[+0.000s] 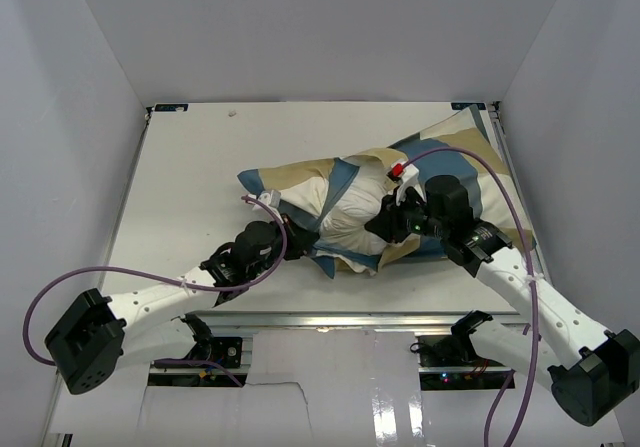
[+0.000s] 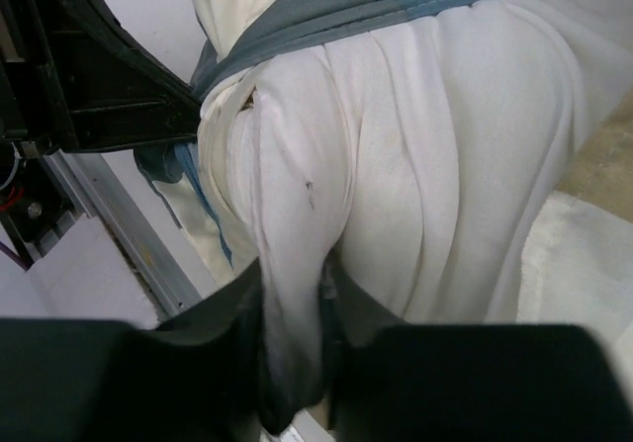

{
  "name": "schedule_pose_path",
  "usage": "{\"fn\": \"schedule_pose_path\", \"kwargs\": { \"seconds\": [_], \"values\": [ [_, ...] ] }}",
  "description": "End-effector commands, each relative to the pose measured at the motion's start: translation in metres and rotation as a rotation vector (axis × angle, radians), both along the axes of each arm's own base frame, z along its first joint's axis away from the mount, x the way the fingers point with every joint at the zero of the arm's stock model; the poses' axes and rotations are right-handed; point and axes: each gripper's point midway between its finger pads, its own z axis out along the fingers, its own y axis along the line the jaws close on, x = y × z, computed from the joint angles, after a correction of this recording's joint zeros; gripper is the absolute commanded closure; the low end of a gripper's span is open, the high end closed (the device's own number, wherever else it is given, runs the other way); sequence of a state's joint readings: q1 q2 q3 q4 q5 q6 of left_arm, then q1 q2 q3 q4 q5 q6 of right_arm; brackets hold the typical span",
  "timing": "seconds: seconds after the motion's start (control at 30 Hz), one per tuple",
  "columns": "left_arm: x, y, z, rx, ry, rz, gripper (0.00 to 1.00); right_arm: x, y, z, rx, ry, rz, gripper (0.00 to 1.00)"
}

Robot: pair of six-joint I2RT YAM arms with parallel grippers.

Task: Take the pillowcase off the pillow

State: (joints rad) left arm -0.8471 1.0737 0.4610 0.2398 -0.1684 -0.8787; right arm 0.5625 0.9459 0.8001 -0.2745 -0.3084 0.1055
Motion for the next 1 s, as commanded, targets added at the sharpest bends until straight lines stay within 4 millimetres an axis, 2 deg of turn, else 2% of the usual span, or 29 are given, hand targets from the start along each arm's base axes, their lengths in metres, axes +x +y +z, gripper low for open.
{"fn": "schedule_pose_path", "kwargs": {
  "seconds": [0.0,0.07,0.13,0.17,0.33,0.4,0.43,0.47,0.5,0.57,0.6,0.67,0.7,0.77,0.8,0.87,0.9,0.93,0.97],
  "values": [
    [0.002,0.062,-0.075,0.308,0.113,0.150,1.00,0.027,-0.006,0.040,0.084,-0.153,-0.061,0.67],
    [0.002,0.062,-0.076,0.311,0.115,0.148,1.00,0.024,-0.002,0.042,0.098,-0.145,-0.041,0.62],
    [0.002,0.060,-0.073,0.306,0.110,0.146,1.00,0.024,0.000,0.042,0.102,-0.141,-0.030,0.80],
    [0.003,0.060,-0.072,0.303,0.108,0.147,1.00,0.024,0.002,0.042,0.108,-0.136,-0.023,0.92],
    [0.004,0.058,-0.071,0.300,0.109,0.143,1.00,0.025,0.004,0.031,0.108,-0.112,-0.018,0.92],
    [0.003,0.057,-0.071,0.293,0.108,0.139,1.00,0.022,0.006,0.033,0.121,-0.131,0.001,0.92],
    [0.003,0.056,-0.072,0.292,0.108,0.135,1.00,0.016,0.009,0.030,0.132,-0.121,0.030,0.89],
    [0.003,0.054,-0.071,0.285,0.105,0.127,1.00,0.013,0.011,0.032,0.139,-0.125,0.043,0.57],
    [0.003,0.053,-0.071,0.285,0.105,0.123,1.00,0.006,0.017,0.032,0.141,-0.123,0.074,0.42],
    [0.002,0.050,-0.072,0.279,0.109,0.110,1.00,0.001,0.023,0.033,0.127,-0.146,0.078,0.22],
    [0.003,0.048,-0.072,0.277,0.112,0.106,1.00,-0.012,0.035,0.032,0.119,-0.156,0.119,0.20],
    [0.003,0.047,-0.072,0.275,0.114,0.103,1.00,-0.014,0.041,0.029,0.092,-0.180,0.095,0.14],
    [0.003,0.047,-0.073,0.274,0.114,0.101,1.00,-0.028,0.054,0.027,0.086,-0.185,0.142,0.12],
    [0.002,0.047,-0.073,0.270,0.114,0.103,1.00,-0.027,0.063,0.018,0.047,-0.198,0.129,0.08],
    [0.002,0.047,-0.073,0.267,0.114,0.102,1.00,-0.036,0.073,0.015,0.037,-0.199,0.160,0.07],
    [0.001,0.047,-0.074,0.267,0.116,0.103,1.00,-0.037,0.085,0.004,-0.004,-0.199,0.168,0.05],
    [0.001,0.048,-0.074,0.267,0.116,0.103,1.00,-0.045,0.093,-0.002,-0.022,-0.199,0.192,0.04],
    [0.001,0.048,-0.073,0.264,0.114,0.103,1.00,-0.038,0.097,0.001,-0.025,-0.228,0.157,0.04],
    [0.001,0.048,-0.074,0.268,0.113,0.101,1.00,-0.036,0.102,-0.006,-0.047,-0.227,0.154,0.04]
  ]
}}
